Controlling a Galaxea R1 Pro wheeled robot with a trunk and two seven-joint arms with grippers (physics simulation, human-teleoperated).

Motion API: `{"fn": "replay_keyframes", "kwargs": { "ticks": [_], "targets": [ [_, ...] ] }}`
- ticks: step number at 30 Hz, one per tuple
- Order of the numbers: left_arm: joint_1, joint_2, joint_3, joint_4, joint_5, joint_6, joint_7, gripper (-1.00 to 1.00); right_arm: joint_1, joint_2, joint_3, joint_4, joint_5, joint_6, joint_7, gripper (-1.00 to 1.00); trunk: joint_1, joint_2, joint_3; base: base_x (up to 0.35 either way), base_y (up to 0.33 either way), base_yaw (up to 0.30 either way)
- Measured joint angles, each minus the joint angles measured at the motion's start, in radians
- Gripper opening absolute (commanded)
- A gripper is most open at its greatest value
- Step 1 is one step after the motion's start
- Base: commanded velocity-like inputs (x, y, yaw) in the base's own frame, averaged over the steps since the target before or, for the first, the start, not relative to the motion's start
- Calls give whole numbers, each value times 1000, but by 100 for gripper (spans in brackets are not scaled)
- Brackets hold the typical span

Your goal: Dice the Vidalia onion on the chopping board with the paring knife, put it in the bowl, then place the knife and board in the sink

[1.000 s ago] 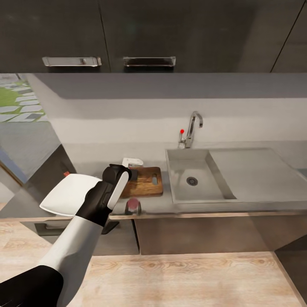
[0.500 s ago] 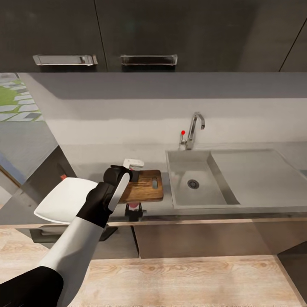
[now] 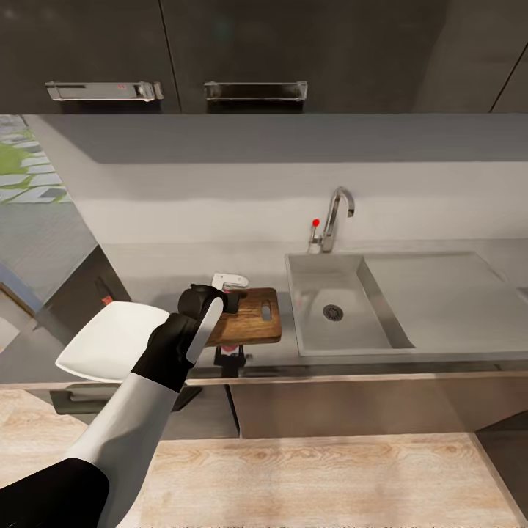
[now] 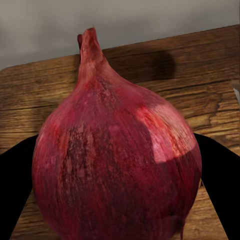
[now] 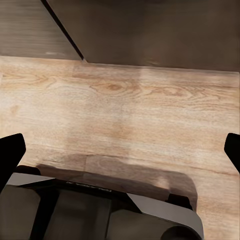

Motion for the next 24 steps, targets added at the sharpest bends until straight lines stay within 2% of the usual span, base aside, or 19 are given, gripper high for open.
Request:
{"fn": "replay_keyframes", "kwargs": {
  "ticks": [12, 24],
  "targets": [
    [0, 0, 0, 0, 0, 0, 0, -100, 0, 0, 0, 0, 0, 0, 0, 100, 0, 0, -18, 0, 0, 0],
    [0, -2, -14, -5, 0, 0, 0, -100, 0, 0, 0, 0, 0, 0, 0, 100, 0, 0, -19, -51, -20, 0]
  ]
}}
